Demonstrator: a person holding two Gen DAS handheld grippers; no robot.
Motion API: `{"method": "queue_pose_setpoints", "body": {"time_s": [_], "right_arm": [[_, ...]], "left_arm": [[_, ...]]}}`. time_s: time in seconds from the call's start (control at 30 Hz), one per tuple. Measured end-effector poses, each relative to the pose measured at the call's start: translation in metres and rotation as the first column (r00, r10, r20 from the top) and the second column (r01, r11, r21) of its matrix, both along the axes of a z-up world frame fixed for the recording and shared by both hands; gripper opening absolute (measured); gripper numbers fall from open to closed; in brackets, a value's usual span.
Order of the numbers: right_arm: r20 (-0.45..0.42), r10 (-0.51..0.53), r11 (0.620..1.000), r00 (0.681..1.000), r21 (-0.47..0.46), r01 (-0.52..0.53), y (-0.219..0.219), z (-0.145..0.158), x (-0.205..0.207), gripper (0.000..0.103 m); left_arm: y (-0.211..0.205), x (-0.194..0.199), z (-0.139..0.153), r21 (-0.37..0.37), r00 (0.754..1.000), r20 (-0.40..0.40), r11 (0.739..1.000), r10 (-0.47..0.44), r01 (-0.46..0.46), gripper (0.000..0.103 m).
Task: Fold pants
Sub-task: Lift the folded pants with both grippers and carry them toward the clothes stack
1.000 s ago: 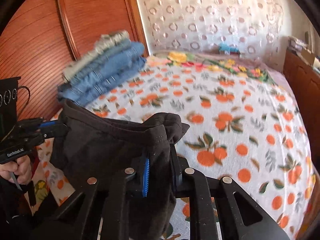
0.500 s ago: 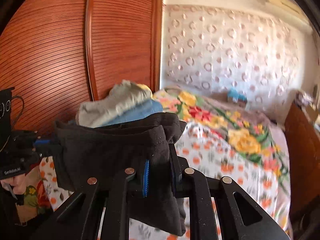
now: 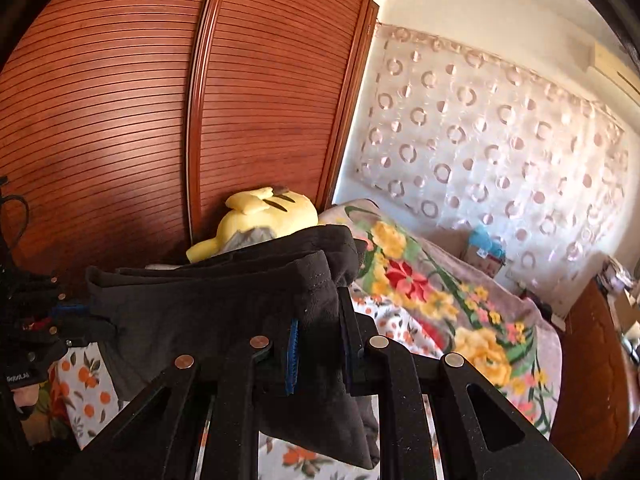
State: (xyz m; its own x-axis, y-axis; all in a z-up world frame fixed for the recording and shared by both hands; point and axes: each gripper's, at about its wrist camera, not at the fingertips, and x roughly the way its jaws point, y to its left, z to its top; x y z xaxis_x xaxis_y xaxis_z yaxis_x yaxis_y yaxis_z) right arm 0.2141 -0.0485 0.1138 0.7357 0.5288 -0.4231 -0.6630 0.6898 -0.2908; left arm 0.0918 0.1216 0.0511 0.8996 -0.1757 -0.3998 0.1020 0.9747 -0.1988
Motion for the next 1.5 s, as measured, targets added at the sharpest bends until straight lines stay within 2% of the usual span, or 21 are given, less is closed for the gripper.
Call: {"method": "queue_pose_setpoints", "body": {"time_s": [0.17,0.37,0.67,0.7,0.8,0.87,1.0,1.1,1.13,1.17,1.3,1.43,1.5], "right_arm": [[0.003,0.038,0.999,0.999,-0.039,-0.038,0.026,0.009,0.026,0.016],[-0.028,0.093,0.988,0.995,-0.123,-0.095,0.073,-0.004,0.056,0.016],[-0.103,0.121,0.988,0.987,-0.086,-0.13,0.1,-0.028,0.107,0.018],[-0.112,0.117,0.989,0.987,-0.079,-0.126,0.1,-0.032,0.112,0.023],[-0.123,0.074,0.996,0.99,-0.049,-0.081,0.093,-0.035,0.119,0.03],[-0.131,0.06,0.998,0.99,0.008,-0.059,0.084,-0.029,0.123,0.036],[-0.113,0.043,0.992,0.993,0.123,-0.029,0.054,-0.011,0.121,0.039],[-0.104,0.063,0.988,0.993,0.15,-0.047,0.033,-0.006,0.112,0.039],[-0.107,0.085,0.986,0.991,0.155,-0.067,0.025,-0.006,0.108,0.039],[-0.11,0.107,0.984,0.988,0.157,-0.089,0.02,-0.008,0.102,0.039],[-0.124,0.175,0.979,0.977,0.127,-0.159,0.0,-0.023,0.086,0.039],[-0.132,0.171,0.985,0.976,0.041,-0.167,-0.004,-0.037,0.099,0.039],[-0.158,0.149,0.989,0.976,0.029,-0.146,-0.003,-0.04,0.113,0.039]], "left_arm": [[0.011,0.008,-0.006,-0.026,1.0,-0.018,0.999,0.02,-0.021,0.011],[0.035,0.016,-0.02,-0.039,0.994,-0.059,0.995,0.09,-0.092,0.011],[0.061,0.022,-0.039,-0.039,0.979,-0.109,0.983,0.174,-0.179,0.011],[0.064,0.024,-0.043,-0.042,0.976,-0.119,0.981,0.181,-0.188,0.011],[0.069,0.028,-0.052,-0.058,0.969,-0.147,0.977,0.196,-0.207,0.011],[0.072,0.029,-0.057,-0.067,0.967,-0.158,0.975,0.201,-0.214,0.011],[0.077,0.025,-0.06,-0.073,0.963,-0.166,0.971,0.214,-0.228,0.014],[0.079,0.017,-0.055,-0.061,0.961,-0.144,0.967,0.237,-0.248,0.025],[0.08,0.014,-0.052,-0.066,0.963,-0.134,0.967,0.236,-0.246,0.034],[0.08,0.013,-0.048,-0.068,0.965,-0.124,0.968,0.232,-0.242,0.039],[0.071,0.015,-0.036,-0.051,0.98,-0.084,0.982,0.179,-0.184,0.04],[0.058,0.034,-0.032,-0.01,0.989,-0.079,0.991,0.129,-0.13,0.04],[0.053,0.047,-0.036,0.022,0.987,-0.107,0.993,0.117,-0.115,0.04]]}}
